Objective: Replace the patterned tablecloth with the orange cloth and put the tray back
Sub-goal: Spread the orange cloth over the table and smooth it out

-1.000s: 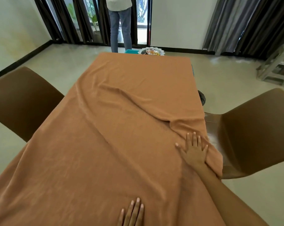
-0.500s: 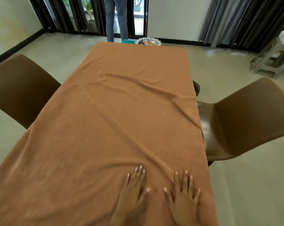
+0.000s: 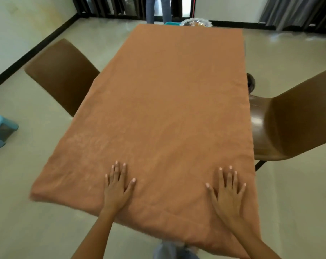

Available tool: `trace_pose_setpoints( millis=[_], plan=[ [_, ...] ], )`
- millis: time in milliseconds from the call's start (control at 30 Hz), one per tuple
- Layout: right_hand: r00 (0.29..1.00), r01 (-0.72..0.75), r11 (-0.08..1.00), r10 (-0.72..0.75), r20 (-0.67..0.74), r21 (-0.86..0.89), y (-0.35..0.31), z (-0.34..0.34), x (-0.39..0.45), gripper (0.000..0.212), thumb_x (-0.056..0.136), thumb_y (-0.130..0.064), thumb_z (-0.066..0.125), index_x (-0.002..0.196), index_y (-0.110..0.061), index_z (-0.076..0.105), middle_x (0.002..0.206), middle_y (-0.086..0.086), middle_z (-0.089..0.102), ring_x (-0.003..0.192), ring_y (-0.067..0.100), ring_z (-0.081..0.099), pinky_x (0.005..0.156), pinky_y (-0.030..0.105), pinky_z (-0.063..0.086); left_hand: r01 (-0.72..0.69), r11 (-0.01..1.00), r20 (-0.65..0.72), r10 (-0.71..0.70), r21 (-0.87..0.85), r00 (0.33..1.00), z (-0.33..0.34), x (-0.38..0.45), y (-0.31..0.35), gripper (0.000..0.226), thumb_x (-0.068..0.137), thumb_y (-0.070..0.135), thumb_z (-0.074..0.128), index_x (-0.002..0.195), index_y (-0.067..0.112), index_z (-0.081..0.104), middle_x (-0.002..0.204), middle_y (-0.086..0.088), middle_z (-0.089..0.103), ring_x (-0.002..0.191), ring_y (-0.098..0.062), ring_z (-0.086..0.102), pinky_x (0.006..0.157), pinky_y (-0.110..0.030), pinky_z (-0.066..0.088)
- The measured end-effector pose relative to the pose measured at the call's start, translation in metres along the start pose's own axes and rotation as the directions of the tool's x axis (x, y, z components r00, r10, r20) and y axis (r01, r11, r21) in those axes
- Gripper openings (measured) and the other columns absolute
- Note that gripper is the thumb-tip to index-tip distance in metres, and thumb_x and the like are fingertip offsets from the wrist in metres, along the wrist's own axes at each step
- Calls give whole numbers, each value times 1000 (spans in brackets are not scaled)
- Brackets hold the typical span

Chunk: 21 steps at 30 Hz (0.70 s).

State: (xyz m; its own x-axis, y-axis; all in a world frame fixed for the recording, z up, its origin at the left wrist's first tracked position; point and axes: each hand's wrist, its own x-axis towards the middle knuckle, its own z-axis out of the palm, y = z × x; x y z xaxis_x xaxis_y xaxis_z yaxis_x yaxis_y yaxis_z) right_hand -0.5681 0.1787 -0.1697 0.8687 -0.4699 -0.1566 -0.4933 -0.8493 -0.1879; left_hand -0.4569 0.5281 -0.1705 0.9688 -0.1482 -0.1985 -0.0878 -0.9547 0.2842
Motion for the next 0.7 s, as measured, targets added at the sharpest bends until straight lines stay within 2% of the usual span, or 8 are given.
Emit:
trace_pose_setpoints(
  millis=[67,133,233,300,400,533,600,700],
  plan=[
    [999,34,999,-33,23,-26,-6,10,-33,77,86,-67,12,150,-24,12,158,10,10,145,30,9,111,58,4,-37,998,27,38,-43,999,-10,0,-5,85,80,78,1,151,32,5,159,4,-5,145,-12,-8,116,-42,-1],
    [999,7,999,-5,53,-45,-9,14,-50,75,87,-65,13,150,-23,16,157,11,13,144,30,10,111,60,7,-47,999,36,47,-6,998,-22,0,-19,82,80,77,1,150,35,13,159,3,-1,146,-16,-5,115,-46,1],
    [998,-63,998,63,2,-2,-28,15,-59,63,93,-49,38,147,-15,28,153,18,23,141,35,17,107,66,17,123,992,2,-123,37,992,-34,-4,-57,76,84,69,8,150,33,15,160,-5,-1,146,-23,-5,114,-53,0],
    [999,-30,999,31,-19,33,-52,13,-63,61,94,-46,33,145,-11,32,152,20,26,140,37,21,106,66,22,177,983,29,-179,39,983,-37,-9,-80,82,80,72,4,151,32,7,159,-8,-5,146,-25,-8,115,-53,-1],
    [986,155,988,-156,60,25,-106,19,-74,72,92,-58,10,148,-15,25,155,16,20,142,33,20,108,59,22,83,995,84,-87,53,993,-39,-14,-98,84,76,75,1,150,34,1,159,-6,-7,146,-24,-8,115,-50,-1],
    [939,312,950,-310,151,8,-183,40,-78,71,93,-61,7,147,-20,28,156,11,20,142,27,21,106,61,24,-83,996,125,80,21,989,-47,-17,-114,85,73,84,-3,147,41,-5,157,1,-14,146,-19,-9,116,-44,-1],
    [924,355,934,-344,165,-38,-213,48,-77,73,91,-65,9,147,-23,27,156,8,19,143,27,20,107,61,22,-233,971,188,220,51,957,-58,-19,-136,92,70,90,12,146,43,-10,155,3,-22,145,-17,-17,118,-45,-3],
    [926,363,928,-349,142,-80,-228,55,-76,74,89,-67,12,149,-25,21,158,5,12,145,25,13,110,59,14,-502,848,307,438,172,845,-72,-19,-171,126,54,90,48,150,32,-11,156,-4,-23,143,-20,-23,117,-44,-8]
  ],
)
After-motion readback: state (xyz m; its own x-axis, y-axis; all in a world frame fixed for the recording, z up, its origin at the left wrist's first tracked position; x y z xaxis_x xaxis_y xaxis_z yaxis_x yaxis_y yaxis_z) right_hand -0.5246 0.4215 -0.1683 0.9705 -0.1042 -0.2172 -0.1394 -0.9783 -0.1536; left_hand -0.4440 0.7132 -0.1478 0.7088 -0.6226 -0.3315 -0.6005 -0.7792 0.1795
